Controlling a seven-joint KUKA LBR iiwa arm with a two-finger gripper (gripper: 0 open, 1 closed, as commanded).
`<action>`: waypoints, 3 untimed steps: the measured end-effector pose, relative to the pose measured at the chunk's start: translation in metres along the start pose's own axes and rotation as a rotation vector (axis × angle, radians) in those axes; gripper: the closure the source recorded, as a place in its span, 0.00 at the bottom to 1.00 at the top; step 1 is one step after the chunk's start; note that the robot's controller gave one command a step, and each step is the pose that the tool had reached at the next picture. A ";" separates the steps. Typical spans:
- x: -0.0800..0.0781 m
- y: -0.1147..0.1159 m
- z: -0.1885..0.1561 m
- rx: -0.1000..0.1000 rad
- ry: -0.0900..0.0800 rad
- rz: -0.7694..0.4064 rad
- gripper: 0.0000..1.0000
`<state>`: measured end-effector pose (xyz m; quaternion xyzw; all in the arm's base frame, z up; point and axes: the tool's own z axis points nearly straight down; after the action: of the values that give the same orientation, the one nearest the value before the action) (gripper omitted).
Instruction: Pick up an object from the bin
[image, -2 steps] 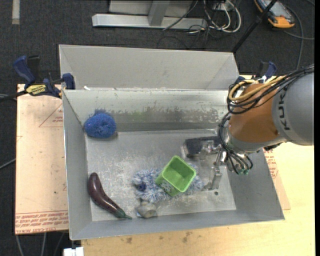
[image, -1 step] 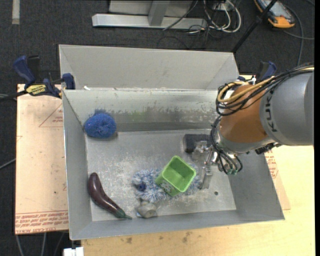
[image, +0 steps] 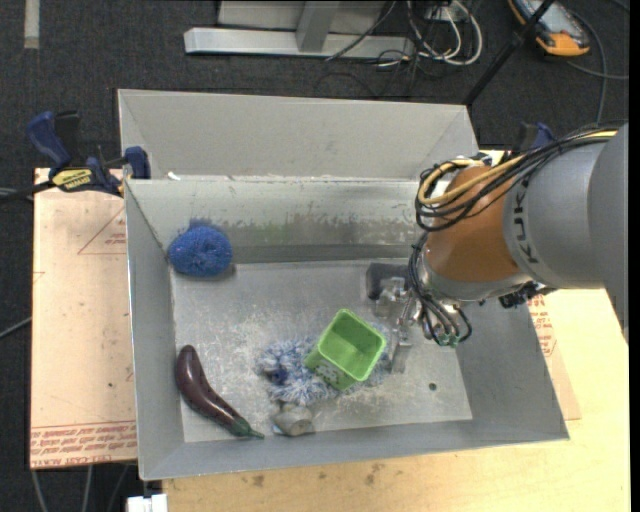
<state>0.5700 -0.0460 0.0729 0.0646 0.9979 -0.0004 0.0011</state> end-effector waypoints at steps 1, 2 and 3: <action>-0.002 0.016 0.000 -0.002 -0.002 -0.274 0.00; -0.001 0.027 0.000 -0.002 -0.002 -0.434 0.00; 0.033 0.052 0.002 -0.001 -0.001 -0.309 0.00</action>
Offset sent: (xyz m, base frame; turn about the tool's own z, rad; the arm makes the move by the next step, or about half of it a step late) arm 0.0052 0.0477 -0.0029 -0.1917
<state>0.5444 0.0099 0.0713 -0.0898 0.9960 -0.0002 0.0014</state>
